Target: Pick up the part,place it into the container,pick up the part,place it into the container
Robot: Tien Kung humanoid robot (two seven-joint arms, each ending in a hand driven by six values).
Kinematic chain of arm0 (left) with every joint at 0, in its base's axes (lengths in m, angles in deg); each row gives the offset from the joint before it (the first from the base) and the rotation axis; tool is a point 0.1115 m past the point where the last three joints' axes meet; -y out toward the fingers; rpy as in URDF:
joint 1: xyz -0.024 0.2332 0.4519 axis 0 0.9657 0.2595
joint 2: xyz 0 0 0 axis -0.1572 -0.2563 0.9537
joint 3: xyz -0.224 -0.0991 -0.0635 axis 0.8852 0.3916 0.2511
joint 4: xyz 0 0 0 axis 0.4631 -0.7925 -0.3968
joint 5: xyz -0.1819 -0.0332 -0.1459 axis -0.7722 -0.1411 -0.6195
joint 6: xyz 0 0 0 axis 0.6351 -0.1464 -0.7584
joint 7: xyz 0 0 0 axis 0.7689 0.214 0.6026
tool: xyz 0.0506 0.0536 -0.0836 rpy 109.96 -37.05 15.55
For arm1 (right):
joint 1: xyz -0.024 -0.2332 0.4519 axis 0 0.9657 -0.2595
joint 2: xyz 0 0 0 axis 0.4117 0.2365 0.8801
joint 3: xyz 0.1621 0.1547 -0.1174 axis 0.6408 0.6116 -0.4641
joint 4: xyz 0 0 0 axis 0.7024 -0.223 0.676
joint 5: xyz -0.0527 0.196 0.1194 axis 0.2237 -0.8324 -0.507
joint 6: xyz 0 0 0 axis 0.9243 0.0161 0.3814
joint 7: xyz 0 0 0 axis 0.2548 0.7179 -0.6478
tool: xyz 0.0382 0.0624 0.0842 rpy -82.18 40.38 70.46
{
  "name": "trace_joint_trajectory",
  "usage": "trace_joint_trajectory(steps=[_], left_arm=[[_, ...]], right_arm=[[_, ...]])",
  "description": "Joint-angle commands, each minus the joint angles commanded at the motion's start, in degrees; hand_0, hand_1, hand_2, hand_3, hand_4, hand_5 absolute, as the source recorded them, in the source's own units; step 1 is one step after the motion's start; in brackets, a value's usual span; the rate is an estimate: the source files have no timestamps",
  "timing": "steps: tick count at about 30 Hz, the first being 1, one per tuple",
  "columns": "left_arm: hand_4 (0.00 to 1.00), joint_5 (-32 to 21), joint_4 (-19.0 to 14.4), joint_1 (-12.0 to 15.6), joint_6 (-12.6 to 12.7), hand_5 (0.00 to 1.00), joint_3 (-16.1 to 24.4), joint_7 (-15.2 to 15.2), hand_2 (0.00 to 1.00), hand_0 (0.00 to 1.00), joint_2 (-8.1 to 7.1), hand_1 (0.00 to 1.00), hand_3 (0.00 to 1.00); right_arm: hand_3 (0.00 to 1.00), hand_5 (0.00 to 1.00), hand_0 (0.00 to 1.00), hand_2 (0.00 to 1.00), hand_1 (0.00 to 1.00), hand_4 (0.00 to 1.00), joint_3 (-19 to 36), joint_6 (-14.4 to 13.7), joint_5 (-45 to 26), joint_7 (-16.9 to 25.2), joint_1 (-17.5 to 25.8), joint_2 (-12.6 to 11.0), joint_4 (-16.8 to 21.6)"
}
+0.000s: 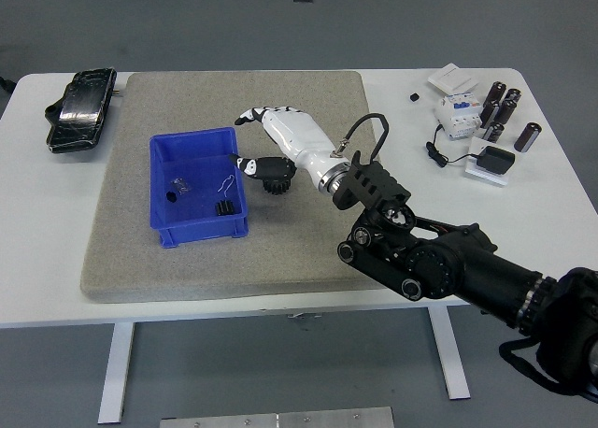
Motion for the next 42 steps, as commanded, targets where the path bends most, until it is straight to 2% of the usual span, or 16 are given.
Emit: trace_joint_trajectory(steps=[1,6,7,12,13,18,19,24,25,30,31,35,36,37,42], left_arm=[[0.706,0.0,0.0,0.0,0.0,0.521,0.0,0.0,0.643,0.668,-0.02,0.645,0.567],[0.706,0.2,0.0,-0.2,0.0,0.521,0.1,0.0,0.643,0.668,-0.03,0.645,0.567],[0.706,0.2,0.0,-0.2,0.0,0.523,0.1,0.0,0.643,0.668,-0.03,0.645,0.566],[0.706,0.5,0.0,-0.2,-0.1,0.523,0.2,0.0,0.643,0.668,-0.09,0.645,0.566],[0.705,0.6,0.0,-0.3,-0.1,0.526,0.2,0.0,0.643,0.668,-0.11,0.646,0.564],[0.705,0.7,0.0,-0.3,-0.1,0.526,0.3,0.0,0.643,0.668,-0.21,0.646,0.564],[0.704,0.8,0.0,-0.3,-0.1,0.528,0.3,0.0,0.642,0.668,-0.23,0.645,0.562],[0.704,1.0,0.0,-0.3,-0.2,0.528,0.4,0.1,0.642,0.668,-0.37,0.645,0.562],[0.704,1.0,0.0,-0.3,-0.2,0.531,0.5,0.1,0.642,0.667,-0.40,0.645,0.560],[0.704,1.2,0.0,-0.3,-0.2,0.531,0.5,0.1,0.642,0.667,-0.49,0.645,0.560],[0.702,1.2,0.0,-0.3,-0.2,0.530,0.5,0.1,0.642,0.667,-0.50,0.645,0.559],[0.702,1.3,0.0,-0.3,-0.2,0.530,0.6,0.1,0.642,0.667,-0.59,0.645,0.559],[0.702,1.3,0.0,-0.3,-0.2,0.530,0.6,0.1,0.642,0.667,-0.61,0.645,0.559],[0.702,1.3,0.0,-0.3,-0.2,0.531,0.6,0.1,0.641,0.668,-0.62,0.646,0.560],[0.702,1.3,0.0,-0.4,-0.2,0.531,0.5,0.1,0.641,0.668,-0.67,0.646,0.560]], right_arm=[[0.740,0.514,0.807,0.767,0.732,0.738,-0.2,0.8,0.3,-0.3,-0.4,0.0,-1.4],[0.740,0.514,0.807,0.767,0.732,0.738,-1.3,4.8,2.0,-2.0,-1.0,0.0,-7.1],[0.915,0.398,0.730,0.898,0.714,0.819,-1.5,5.9,2.3,-2.3,-1.1,0.0,-8.0],[0.915,0.398,0.730,0.898,0.714,0.819,-2.6,9.6,3.4,-3.6,-1.6,0.0,-10.3],[0.996,0.393,0.695,0.962,0.697,0.873,-2.9,10.1,3.5,-3.7,-1.7,0.0,-10.6],[0.996,0.393,0.695,0.962,0.697,0.873,-4.7,12.4,3.3,-4.6,-2.3,0.0,-12.3],[0.998,0.426,0.673,0.998,0.681,0.900,-5.1,12.7,3.3,-4.7,-2.4,0.0,-12.5],[0.998,0.426,0.673,0.998,0.681,0.900,-7.3,12.9,2.9,-5.0,-2.9,0.0,-12.2],[0.998,0.405,0.641,0.998,0.659,0.883,-7.9,12.7,2.9,-5.1,-3.0,0.0,-12.0],[0.998,0.405,0.641,0.998,0.659,0.883,-10.9,11.3,2.9,-5.3,-3.4,0.0,-10.5],[0.998,0.449,0.600,0.989,0.625,0.782,-11.3,11.0,3.0,-5.3,-3.5,0.0,-10.1],[0.998,0.449,0.600,0.989,0.625,0.782,-12.5,10.1,3.3,-5.0,-3.7,0.0,-9.0],[0.998,0.449,0.600,0.989,0.625,0.782,-12.6,9.9,3.4,-5.0,-3.7,0.0,-8.9],[0.988,0.454,0.588,0.948,0.619,0.751,-12.7,9.8,3.4,-4.9,-3.7,0.0,-8.9],[0.988,0.454,0.588,0.948,0.619,0.751,-13.3,9.6,3.4,-4.7,-4.0,0.0,-9.3]])
